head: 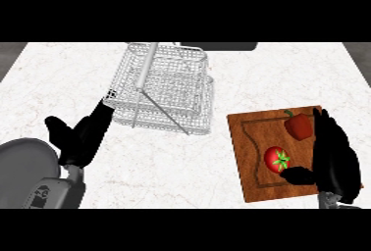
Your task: Pick the bell pepper from the cutting board and place it in the tiered basket
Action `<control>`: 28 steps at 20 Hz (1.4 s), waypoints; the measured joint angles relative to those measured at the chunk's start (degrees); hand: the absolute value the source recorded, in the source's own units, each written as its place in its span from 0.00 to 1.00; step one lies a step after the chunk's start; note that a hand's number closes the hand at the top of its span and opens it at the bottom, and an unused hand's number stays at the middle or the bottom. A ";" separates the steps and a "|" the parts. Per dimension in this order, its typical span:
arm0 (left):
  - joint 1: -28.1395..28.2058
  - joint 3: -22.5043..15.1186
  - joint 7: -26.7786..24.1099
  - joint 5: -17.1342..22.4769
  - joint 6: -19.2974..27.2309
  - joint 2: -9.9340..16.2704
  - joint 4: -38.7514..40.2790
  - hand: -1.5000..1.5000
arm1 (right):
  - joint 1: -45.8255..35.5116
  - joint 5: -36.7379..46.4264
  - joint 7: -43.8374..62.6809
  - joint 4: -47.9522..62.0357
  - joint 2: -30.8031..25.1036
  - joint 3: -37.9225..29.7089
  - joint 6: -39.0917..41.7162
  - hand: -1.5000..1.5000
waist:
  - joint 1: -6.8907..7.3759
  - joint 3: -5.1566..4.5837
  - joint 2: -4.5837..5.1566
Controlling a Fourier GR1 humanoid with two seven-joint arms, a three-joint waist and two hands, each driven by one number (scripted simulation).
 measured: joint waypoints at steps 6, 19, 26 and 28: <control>-0.05 0.29 1.62 -2.96 1.22 -2.10 -0.70 0.50 | -0.30 0.61 -3.07 1.83 0.98 -3.13 -0.19 0.00 | 0.05 -0.13 -0.01; -0.25 2.63 2.74 -4.35 -1.16 -3.87 -0.93 0.50 | -4.37 -1.96 -12.51 12.56 3.46 -10.26 -4.74 0.00 | 0.07 -0.33 -0.11; -0.20 3.24 2.26 -5.60 -1.66 -4.73 -0.75 0.50 | -8.79 -3.68 -16.79 21.74 4.29 -13.75 -6.93 0.00 | 0.18 -0.42 -0.24; 0.33 3.44 2.04 -5.58 -1.96 -4.87 -1.33 0.50 | -10.19 -3.74 -17.98 24.74 4.78 -14.39 -8.21 0.00 | 0.16 -0.62 -0.30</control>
